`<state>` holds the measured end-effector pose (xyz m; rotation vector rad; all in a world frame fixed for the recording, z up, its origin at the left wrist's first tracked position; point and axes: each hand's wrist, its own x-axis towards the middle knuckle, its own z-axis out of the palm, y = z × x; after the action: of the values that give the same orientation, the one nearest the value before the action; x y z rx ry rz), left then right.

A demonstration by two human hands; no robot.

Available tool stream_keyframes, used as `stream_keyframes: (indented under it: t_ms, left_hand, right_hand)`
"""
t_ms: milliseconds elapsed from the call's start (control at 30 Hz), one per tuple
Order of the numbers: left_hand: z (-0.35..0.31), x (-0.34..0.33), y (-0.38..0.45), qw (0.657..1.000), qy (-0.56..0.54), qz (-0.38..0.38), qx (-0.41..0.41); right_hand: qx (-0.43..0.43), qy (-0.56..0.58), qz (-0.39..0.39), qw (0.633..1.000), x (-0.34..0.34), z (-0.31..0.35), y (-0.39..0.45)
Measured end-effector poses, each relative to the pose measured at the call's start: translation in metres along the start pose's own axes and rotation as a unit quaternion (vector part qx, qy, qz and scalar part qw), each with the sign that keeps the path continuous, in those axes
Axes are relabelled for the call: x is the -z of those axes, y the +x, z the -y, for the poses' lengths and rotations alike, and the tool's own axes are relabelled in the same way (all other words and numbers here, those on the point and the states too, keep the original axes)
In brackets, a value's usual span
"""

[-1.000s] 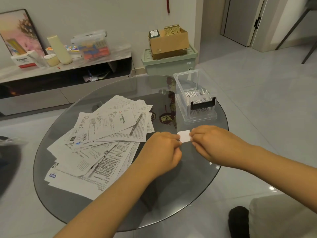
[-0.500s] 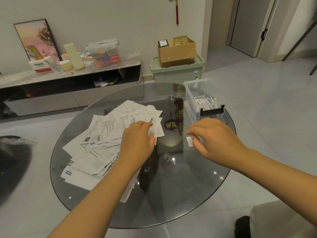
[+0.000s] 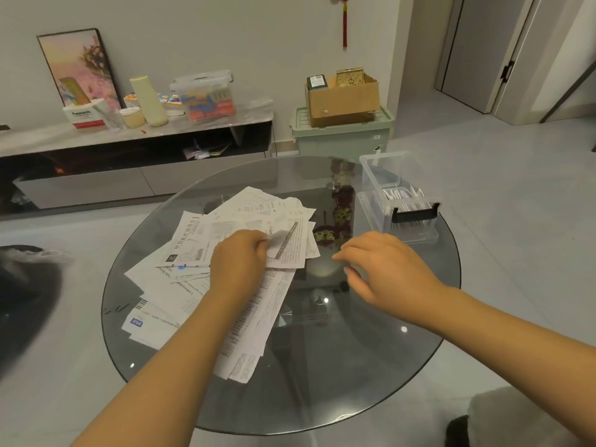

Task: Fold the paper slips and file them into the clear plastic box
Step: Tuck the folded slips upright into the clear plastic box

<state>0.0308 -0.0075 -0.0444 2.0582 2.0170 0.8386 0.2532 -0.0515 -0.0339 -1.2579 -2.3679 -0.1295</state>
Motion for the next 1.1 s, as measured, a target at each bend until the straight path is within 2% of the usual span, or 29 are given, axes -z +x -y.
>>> stream_keyframes:
  t_ms: [100,200,400,533,700,800,967,1100]
  left_hand:
    - [-0.009,0.003,-0.013,0.993,-0.115,-0.004,-0.019]
    - [-0.018,0.008,-0.034,0.987,-0.150,0.020,-0.045]
    - [-0.015,0.034,-0.077,0.963,-0.236,0.129,0.022]
    - [-0.006,0.046,-0.094,0.960,-0.231,0.157,0.039]
    - [0.001,0.046,-0.103,0.938,-0.306,0.133,0.095]
    - [0.003,0.042,-0.103,0.951,-0.270,0.107,0.103]
    - [0.002,0.034,-0.104,0.984,-0.147,0.091,0.052]
    - [0.008,0.028,-0.105,0.990,-0.076,0.116,-0.014]
  right_hand:
    - [-0.017,-0.010,0.013,1.000,0.002,0.004,0.003]
    - [-0.048,0.014,0.044,0.998,0.003,0.008,0.004]
    - [-0.056,0.074,0.118,0.989,0.000,0.017,0.006]
    - [-0.120,0.191,0.169,0.959,0.002,0.027,0.005]
    - [-0.189,0.331,0.171,0.909,-0.005,0.040,0.006]
    - [-0.218,0.339,0.166,0.900,-0.012,0.046,0.005]
    - [-0.201,0.236,0.172,0.935,-0.027,0.052,0.005]
    - [-0.155,0.159,0.164,0.961,-0.029,0.052,0.004]
